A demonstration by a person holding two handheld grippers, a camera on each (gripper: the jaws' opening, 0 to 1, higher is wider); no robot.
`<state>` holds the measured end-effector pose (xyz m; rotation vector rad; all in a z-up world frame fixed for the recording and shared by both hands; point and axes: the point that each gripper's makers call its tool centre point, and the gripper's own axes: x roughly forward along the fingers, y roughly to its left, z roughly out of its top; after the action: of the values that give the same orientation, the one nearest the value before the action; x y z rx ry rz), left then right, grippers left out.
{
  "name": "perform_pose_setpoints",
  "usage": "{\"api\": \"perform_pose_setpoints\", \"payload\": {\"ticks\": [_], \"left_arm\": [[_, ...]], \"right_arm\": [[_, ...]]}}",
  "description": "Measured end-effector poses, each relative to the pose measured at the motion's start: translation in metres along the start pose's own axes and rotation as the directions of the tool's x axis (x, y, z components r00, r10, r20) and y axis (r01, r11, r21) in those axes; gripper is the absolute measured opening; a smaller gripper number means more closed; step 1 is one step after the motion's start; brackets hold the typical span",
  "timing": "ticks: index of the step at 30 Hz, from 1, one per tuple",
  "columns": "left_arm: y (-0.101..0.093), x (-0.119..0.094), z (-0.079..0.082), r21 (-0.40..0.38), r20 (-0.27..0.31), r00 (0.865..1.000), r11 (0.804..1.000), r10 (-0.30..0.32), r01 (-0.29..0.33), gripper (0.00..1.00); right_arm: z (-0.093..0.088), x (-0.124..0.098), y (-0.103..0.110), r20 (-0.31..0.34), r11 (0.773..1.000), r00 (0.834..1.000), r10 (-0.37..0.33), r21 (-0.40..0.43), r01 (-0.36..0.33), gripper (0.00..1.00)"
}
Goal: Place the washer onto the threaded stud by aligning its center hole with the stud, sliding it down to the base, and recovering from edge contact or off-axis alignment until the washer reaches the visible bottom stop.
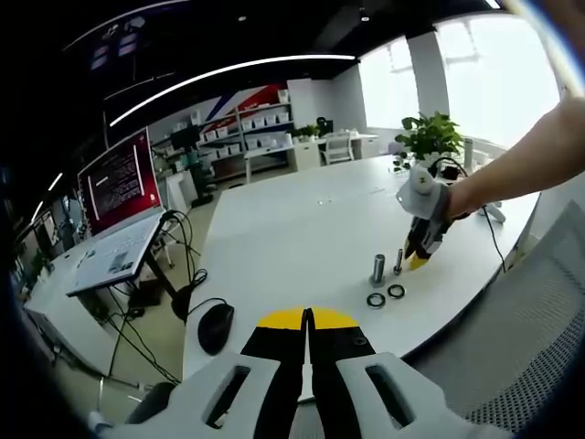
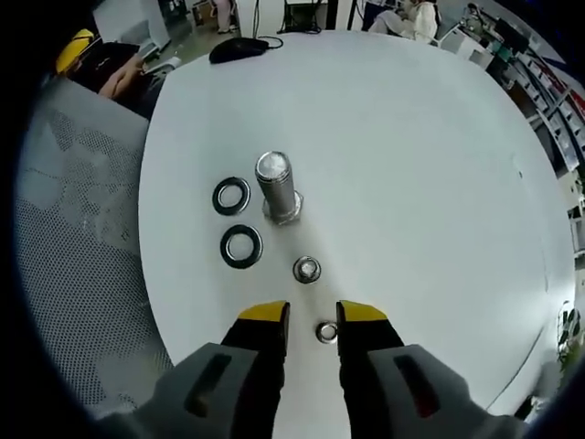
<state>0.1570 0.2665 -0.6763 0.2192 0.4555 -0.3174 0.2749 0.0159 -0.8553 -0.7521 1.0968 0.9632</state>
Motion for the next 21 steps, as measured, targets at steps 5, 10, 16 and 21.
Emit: {"api": "perform_pose_setpoints", "payload": {"ticks": [5, 10, 16, 21], "left_arm": [[0.0, 0.0, 0.001, -0.001, 0.006, 1.0, 1.0, 0.0, 0.0, 0.0], [0.0, -0.001, 0.001, -0.002, 0.008, 1.0, 1.0, 0.001, 0.0, 0.0], [0.0, -0.001, 0.001, -0.001, 0.006, 1.0, 1.0, -0.001, 0.001, 0.0], [0.0, -0.001, 0.001, -0.001, 0.007, 1.0, 1.0, 0.002, -0.002, 0.0]], "right_arm": [[-0.009, -0.002, -0.004, -0.014, 1.0, 1.0, -0.014, 0.007, 0.014, 0.25], [-0.018, -0.004, -0.008, -0.025, 1.0, 0.999, -0.025, 0.014, 0.025, 0.26], [-0.029, -0.003, -0.013, -0.043, 0.999, 0.998, -0.035, 0.036, 0.037, 0.26], [-0.039, 0.001, -0.015, -0.06, 0.998, 0.998, -0.032, 0.045, 0.035, 0.25]]}}
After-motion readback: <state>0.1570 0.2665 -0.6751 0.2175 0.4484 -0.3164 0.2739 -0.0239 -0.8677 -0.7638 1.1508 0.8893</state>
